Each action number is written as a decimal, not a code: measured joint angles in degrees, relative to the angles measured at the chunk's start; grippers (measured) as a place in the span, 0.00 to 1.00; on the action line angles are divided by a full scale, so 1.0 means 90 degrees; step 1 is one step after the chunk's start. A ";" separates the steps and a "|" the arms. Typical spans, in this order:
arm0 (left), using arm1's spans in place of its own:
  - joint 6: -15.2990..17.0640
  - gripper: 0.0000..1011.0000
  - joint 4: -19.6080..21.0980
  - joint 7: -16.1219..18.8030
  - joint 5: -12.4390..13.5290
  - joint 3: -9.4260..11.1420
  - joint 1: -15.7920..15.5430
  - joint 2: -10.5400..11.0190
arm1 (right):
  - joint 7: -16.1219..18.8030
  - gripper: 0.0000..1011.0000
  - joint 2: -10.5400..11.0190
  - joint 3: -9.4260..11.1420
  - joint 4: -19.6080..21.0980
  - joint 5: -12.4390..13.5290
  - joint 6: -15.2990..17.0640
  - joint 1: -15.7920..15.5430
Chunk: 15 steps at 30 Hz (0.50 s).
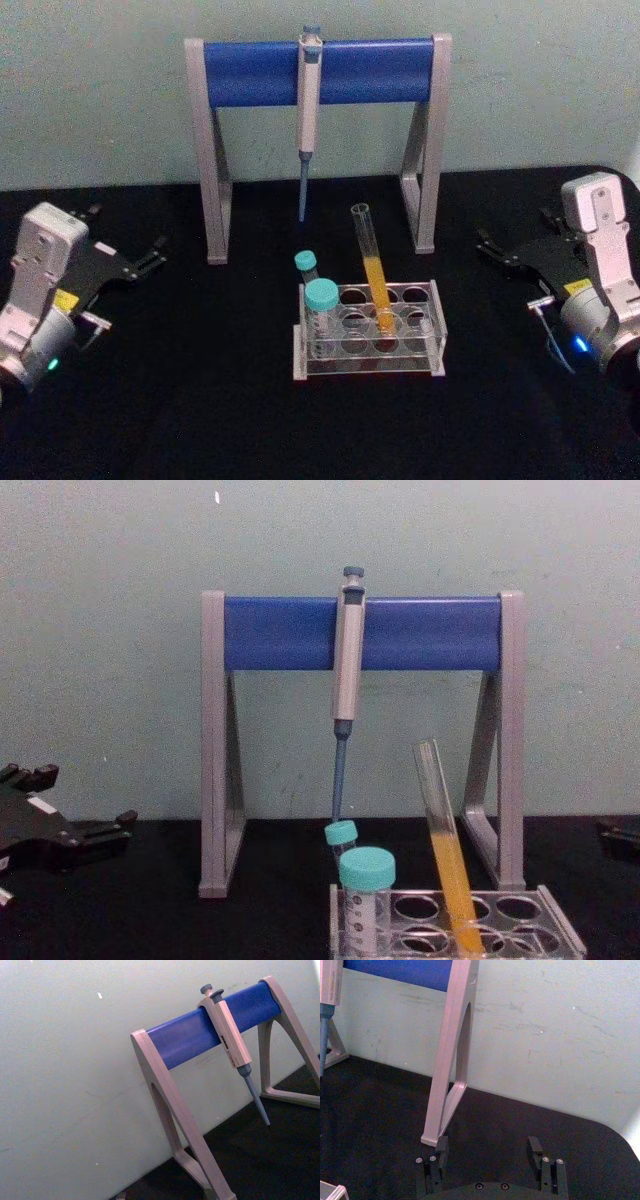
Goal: Pick up the test tube from the test tube rack, shake it, then place it back into the test tube rack.
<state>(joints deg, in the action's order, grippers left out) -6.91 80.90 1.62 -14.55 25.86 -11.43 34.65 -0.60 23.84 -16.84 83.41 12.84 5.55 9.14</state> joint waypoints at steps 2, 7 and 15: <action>0.0000 0.99 0.0000 0.0000 -0.0001 0.0000 0.0000 0.0000 | 0.0000 0.99 0.0000 0.0000 0.0000 0.0000 0.0000 0.0000; 0.0000 0.99 0.0000 0.0000 0.0000 0.0000 0.0000 0.0000 | 0.0000 0.99 0.0000 0.0000 0.0000 0.0000 0.0000 0.0000; 0.0000 0.99 0.0000 0.0000 0.0000 0.0000 0.0000 0.0000 | 0.0000 0.99 0.0000 0.0000 0.0000 0.0000 0.0000 0.0000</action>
<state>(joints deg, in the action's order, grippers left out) -6.91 80.90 1.62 -14.55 25.86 -11.43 34.64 -0.61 23.83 -16.84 83.41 12.84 5.55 9.15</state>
